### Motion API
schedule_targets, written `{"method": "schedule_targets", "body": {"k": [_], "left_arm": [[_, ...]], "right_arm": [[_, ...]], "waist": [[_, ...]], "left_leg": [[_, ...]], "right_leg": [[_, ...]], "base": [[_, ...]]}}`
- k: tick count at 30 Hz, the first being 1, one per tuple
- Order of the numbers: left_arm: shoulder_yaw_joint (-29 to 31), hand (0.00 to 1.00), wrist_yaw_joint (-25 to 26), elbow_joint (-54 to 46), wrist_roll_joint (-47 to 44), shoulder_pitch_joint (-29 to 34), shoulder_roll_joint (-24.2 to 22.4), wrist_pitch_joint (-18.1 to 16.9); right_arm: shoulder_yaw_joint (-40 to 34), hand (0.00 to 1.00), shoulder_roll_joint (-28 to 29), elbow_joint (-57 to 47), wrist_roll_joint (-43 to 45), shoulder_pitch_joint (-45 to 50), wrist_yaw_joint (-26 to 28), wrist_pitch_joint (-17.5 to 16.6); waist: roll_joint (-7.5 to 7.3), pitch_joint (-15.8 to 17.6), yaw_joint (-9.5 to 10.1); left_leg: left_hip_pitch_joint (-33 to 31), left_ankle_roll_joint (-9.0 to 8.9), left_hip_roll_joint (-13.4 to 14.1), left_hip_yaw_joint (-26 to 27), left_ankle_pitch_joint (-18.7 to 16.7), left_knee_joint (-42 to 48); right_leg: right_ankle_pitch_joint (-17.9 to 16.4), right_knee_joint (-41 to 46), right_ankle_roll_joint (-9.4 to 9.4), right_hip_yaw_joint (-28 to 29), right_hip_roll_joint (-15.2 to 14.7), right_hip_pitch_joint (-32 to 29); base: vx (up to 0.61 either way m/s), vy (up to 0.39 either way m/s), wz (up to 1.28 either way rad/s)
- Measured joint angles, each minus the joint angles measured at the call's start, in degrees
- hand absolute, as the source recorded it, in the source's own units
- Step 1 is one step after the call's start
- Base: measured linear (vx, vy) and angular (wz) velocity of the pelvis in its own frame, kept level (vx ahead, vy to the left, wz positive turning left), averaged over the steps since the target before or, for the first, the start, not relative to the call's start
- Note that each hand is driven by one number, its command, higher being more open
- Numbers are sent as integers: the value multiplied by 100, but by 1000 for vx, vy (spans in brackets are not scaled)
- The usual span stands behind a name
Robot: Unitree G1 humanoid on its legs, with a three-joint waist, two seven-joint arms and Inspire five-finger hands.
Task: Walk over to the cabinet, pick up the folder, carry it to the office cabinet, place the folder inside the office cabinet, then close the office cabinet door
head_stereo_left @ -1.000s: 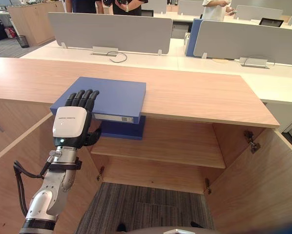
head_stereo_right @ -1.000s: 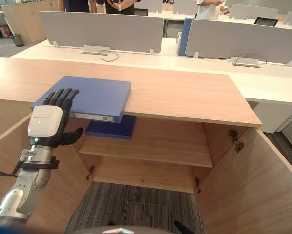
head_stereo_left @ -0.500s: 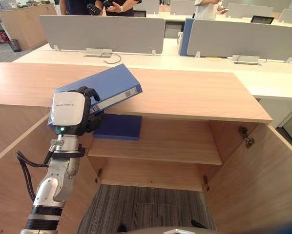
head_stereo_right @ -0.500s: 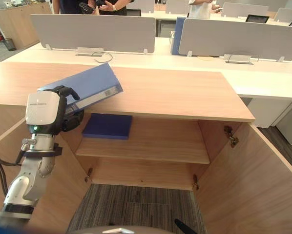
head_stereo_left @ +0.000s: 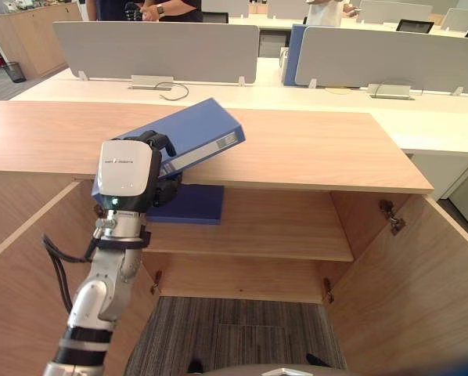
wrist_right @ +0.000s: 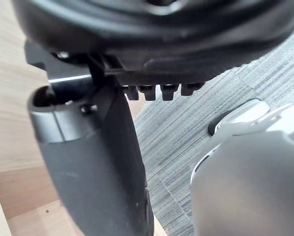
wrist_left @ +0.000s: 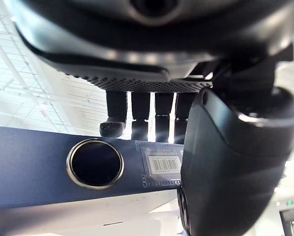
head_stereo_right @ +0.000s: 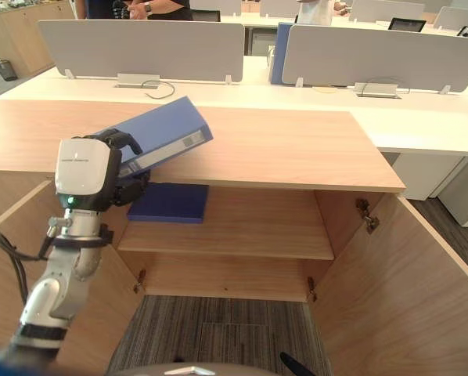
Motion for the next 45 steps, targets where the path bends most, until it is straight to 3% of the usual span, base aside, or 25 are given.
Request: {"method": "schedule_targets", "body": {"k": [5, 11, 14, 17, 19, 23, 26, 30, 36, 41, 45], "left_arm": [[-53, 0, 75, -376, -337, 218, -220, -227], [0, 0, 79, -767, -695, 471, -406, -243], [151, 0, 81, -1186, -1789, 608, -957, -333], [444, 0, 58, -1569, -3463, 825, -1494, -554], [600, 0, -99, -1635, -5214, 957, -1817, -788], [714, 0, -548, -1945, -7360, 1347, -2143, -971], [699, 0, -777, -2176, -8197, 1574, -2276, -1034], [664, 0, -1109, -2414, -8625, 1736, -2294, -1112], [384, 0, -1598, -2317, -9090, 1712, -2284, -1112], [318, 0, -1959, -1595, -9161, 1382, -2099, -1088], [240, 0, -2364, -803, -9216, 1020, -1777, -956]], "right_arm": [[-1, 100, -6, 28, -17, -2, -12, 49], [2, 100, 4, 41, -12, 0, -21, 66], [38, 100, 53, -202, 55, 45, -71, 78], [333, 100, 189, -1285, 297, 394, -93, 55], [607, 100, 343, -2285, 834, 771, -66, -106], [1139, 100, 466, -3851, 1456, 1353, 19, -324], [1314, 100, 546, -5142, 1642, 1728, 108, -400], [1377, 100, 686, -6693, 1644, 1986, 218, -593], [1234, 100, 655, -8115, 1634, 1923, 331, -826], [1116, 100, 374, -8532, 1614, 1307, 362, -892], [1146, 100, -176, -8640, 1609, 431, 602, -967]], "waist": [[0, 10, -3], [-21, 20, -26], [-11, 27, -57], [34, 62, -112], [56, 82, -145], [34, 118, -213], [25, 131, -238], [26, 128, -358], [51, 137, -437], [132, 183, -449], [207, 188, -446]], "left_leg": [[50, -42, 2, 53, -42, 0], [76, -33, 2, 103, -62, 0], [102, -10, 7, 144, -54, 2], [151, 9, 29, 277, -61, 3], [207, 3, 47, 388, -111, 2], [214, 9, 75, 504, -162, 2], [213, -4, 98, 635, -180, 4], [222, 0, 103, 772, -191, 31], [218, 23, 101, 893, -237, 31], [214, 40, 84, 909, -232, 31], [214, 48, 77, 894, -222, 31]], "right_leg": [[3, 1, 3, 49, 2, 18], [7, -2, 9, 105, 0, 17], [17, -2, 4, 145, 8, 15], [39, 19, -13, 273, 28, -29], [49, 27, -11, 356, 41, -38], [54, 22, -6, 464, 67, -103], [81, 6, 20, 585, 88, -177], [132, -61, 43, 739, 99, -235], [277, -236, 68, 834, 106, -230], [381, -310, 93, 878, 103, -229], [418, -333, 103, 880, 104, -232]], "base": [[-16, -3, -6], [-9, 0, -3], [-12, -5, -8], [-19, 0, -22], [-38, 5, -23], [-35, 3, -16], [-19, 4, -20], [18, 11, -19], [2, 14, -11], [-45, 21, -5], [-72, 10, 0]]}}
